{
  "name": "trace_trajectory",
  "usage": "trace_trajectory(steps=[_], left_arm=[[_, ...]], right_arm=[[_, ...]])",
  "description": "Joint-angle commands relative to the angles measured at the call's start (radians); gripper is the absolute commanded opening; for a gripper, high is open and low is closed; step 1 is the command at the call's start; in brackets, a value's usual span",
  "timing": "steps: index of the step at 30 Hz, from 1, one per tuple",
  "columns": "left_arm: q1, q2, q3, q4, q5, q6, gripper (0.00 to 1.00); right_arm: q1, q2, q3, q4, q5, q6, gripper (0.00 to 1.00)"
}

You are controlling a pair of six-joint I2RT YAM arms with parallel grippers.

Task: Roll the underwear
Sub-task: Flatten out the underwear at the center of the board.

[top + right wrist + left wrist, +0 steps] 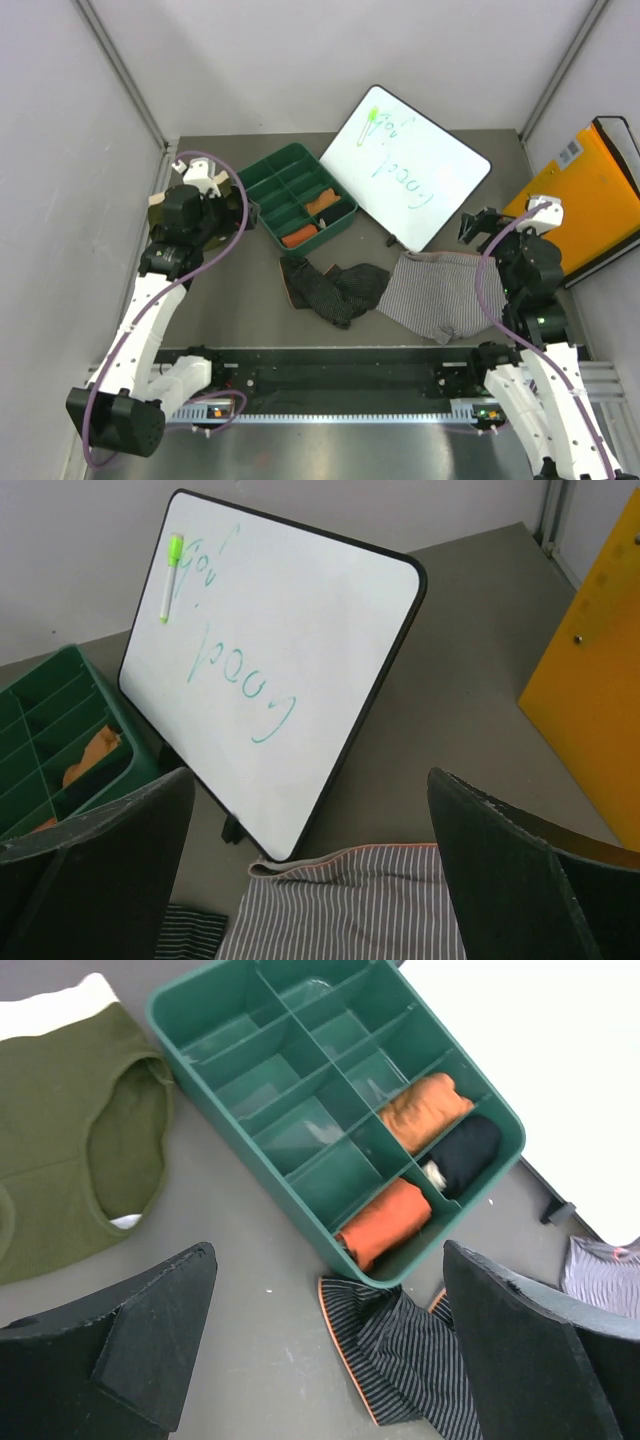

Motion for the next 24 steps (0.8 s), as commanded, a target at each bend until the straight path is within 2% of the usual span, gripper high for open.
trace_trajectory(steps=[1, 6, 9, 13, 14, 15, 17, 21, 24], left_arm=[[0.005, -0.007, -0.002, 0.004, -0.065, -0.006, 0.99], [0.005, 0.01, -0.019, -0.002, -0.052, -0.011, 0.99], [0.006, 0.015, -0.019, -0.009, -0.038, -0.02, 0.99], [0.003, 0.006, -0.048, -0.02, -0.062, -0.072, 0.99], [0.003, 0.003, -0.055, -0.019, -0.073, -0.08, 0.99], [0.002, -0.005, -0.059, -0.023, -0.084, -0.088, 0.99], [0.002, -0.017, -0.085, -0.025, -0.09, -0.114, 0.99], [-0.001, -0.04, -0.177, 0.018, -0.071, -0.17, 0.98], [-0.003, -0.037, -0.248, 0.078, -0.01, -0.22, 0.93]], right_arm=[[-0.011, 0.022, 0.045, 0.019, -0.102, -0.032, 0.99], [-0.01, 0.1, 0.048, 0.041, -0.283, -0.012, 0.98], [0.039, 0.129, 0.029, 0.074, -0.325, 0.022, 0.96], [0.292, 0.221, 0.019, 0.099, -0.169, 0.026, 0.96], [0.404, 0.244, 0.022, 0.104, -0.124, 0.034, 0.96], [0.462, 0.275, 0.023, 0.114, -0.074, 0.041, 0.96], [0.599, 0.364, 0.032, 0.153, -0.05, 0.061, 0.95], [0.754, 0.531, 0.08, 0.191, -0.009, 0.078, 0.92], [0.854, 0.664, 0.146, 0.191, -0.009, 0.057, 0.9]])
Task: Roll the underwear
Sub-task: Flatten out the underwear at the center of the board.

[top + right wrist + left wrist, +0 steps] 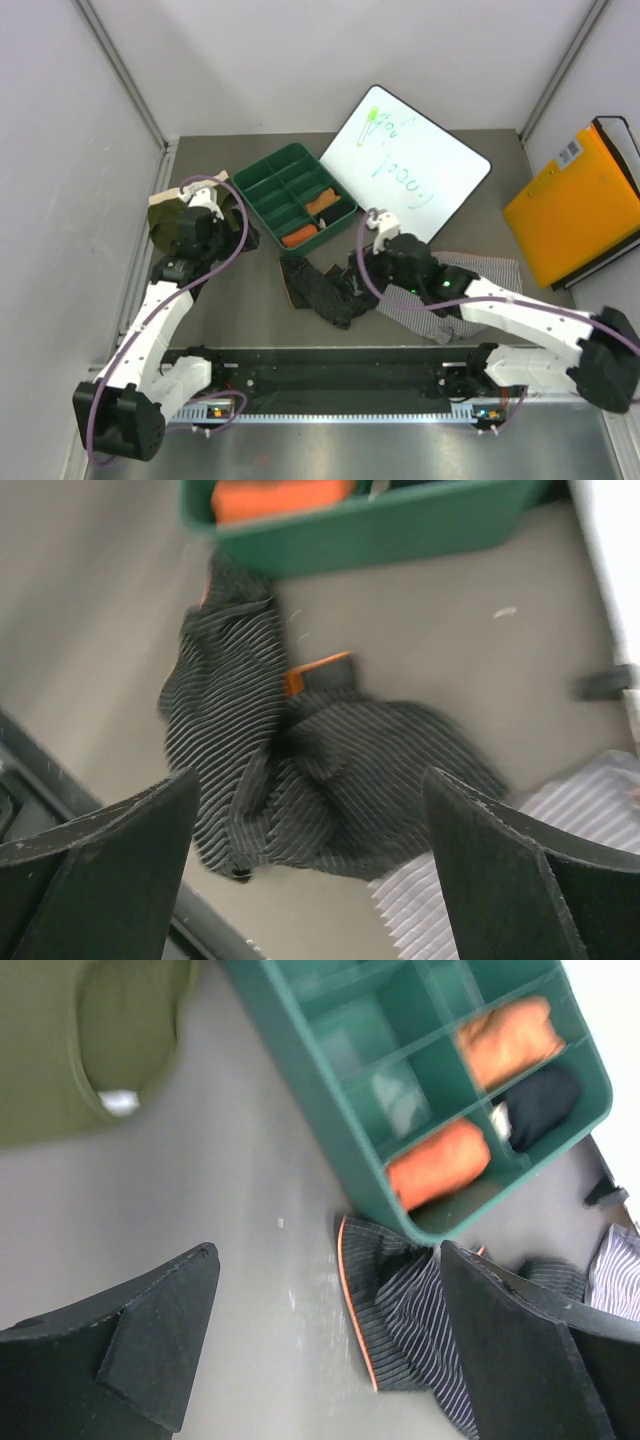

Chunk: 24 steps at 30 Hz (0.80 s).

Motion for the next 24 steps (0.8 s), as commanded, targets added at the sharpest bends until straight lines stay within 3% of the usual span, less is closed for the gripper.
trace_trajectory(steps=[1, 7, 18, 21, 24], left_arm=[[-0.004, -0.015, -0.094, 0.107, 0.067, -0.098, 0.91], [-0.006, 0.011, -0.189, 0.217, 0.13, -0.154, 0.84], [-0.008, 0.072, -0.218, 0.274, 0.148, -0.163, 0.81], [-0.008, 0.083, -0.22, 0.282, 0.151, -0.167, 0.8], [-0.009, 0.092, -0.221, 0.285, 0.153, -0.163, 0.8]], right_arm=[[0.133, 0.145, 0.126, 0.071, 0.054, -0.019, 0.9], [0.21, 0.32, 0.209, 0.086, 0.04, -0.051, 0.88], [0.276, 0.567, 0.327, 0.132, -0.004, -0.105, 0.74], [0.276, 0.618, 0.352, 0.111, 0.003, -0.112, 0.69], [0.276, 0.662, 0.38, 0.097, 0.008, -0.121, 0.57]])
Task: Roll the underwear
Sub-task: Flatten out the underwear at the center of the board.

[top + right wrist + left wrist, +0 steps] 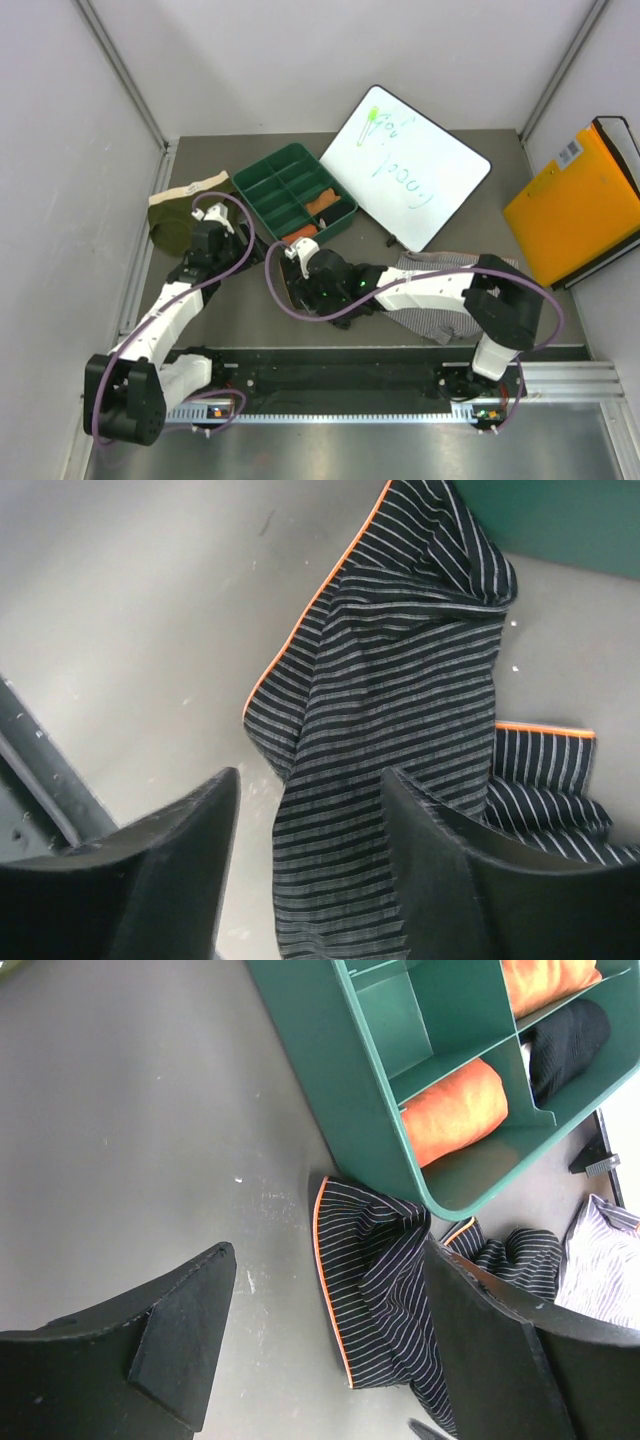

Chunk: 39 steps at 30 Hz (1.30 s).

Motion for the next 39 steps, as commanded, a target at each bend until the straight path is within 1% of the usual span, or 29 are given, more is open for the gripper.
trace_trajectory(steps=[1, 3, 4, 7, 13, 15, 18, 20, 21, 23, 27, 31, 39], left_arm=[[-0.004, 0.01, -0.005, 0.073, 0.016, -0.003, 0.79], [-0.005, 0.016, -0.013, 0.079, 0.019, -0.006, 0.79], [-0.005, 0.019, -0.016, 0.085, 0.023, -0.009, 0.78], [-0.024, 0.027, -0.031, 0.112, 0.023, -0.026, 0.77], [-0.094, 0.082, -0.041, 0.153, 0.027, -0.074, 0.75], [-0.116, 0.11, -0.042, 0.165, 0.029, -0.083, 0.74], [-0.134, 0.128, -0.057, 0.216, 0.027, -0.093, 0.73], [-0.143, 0.136, -0.063, 0.217, 0.003, -0.09, 0.71], [-0.142, 0.137, -0.067, 0.221, -0.005, -0.09, 0.68], [-0.142, 0.145, -0.074, 0.236, -0.004, -0.1, 0.68], [-0.159, 0.169, -0.082, 0.283, 0.035, -0.135, 0.66], [-0.214, 0.199, -0.09, 0.311, 0.033, -0.169, 0.66], [-0.306, 0.206, -0.111, 0.403, 0.029, -0.273, 0.64]], right_arm=[[0.01, 0.045, 0.081, -0.007, 0.001, -0.026, 0.47], [0.011, 0.059, 0.084, -0.023, 0.009, -0.02, 0.28], [0.011, 0.055, 0.085, -0.031, 0.016, -0.014, 0.14], [0.011, 0.012, 0.078, -0.064, 0.035, -0.001, 0.0], [0.011, -0.167, -0.02, -0.132, 0.016, 0.048, 0.0], [0.01, -0.2, -0.05, -0.153, 0.02, 0.075, 0.0], [0.01, -0.263, -0.111, -0.195, 0.045, 0.117, 0.0], [0.01, -0.304, -0.152, -0.215, 0.075, 0.132, 0.0], [0.01, -0.313, -0.172, -0.219, 0.085, 0.143, 0.0], [0.01, -0.329, -0.186, -0.228, 0.099, 0.161, 0.0], [0.011, -0.332, -0.215, -0.216, 0.064, 0.18, 0.0], [0.011, -0.33, -0.231, -0.201, 0.026, 0.189, 0.0], [0.011, -0.356, -0.269, -0.147, -0.043, 0.206, 0.0]])
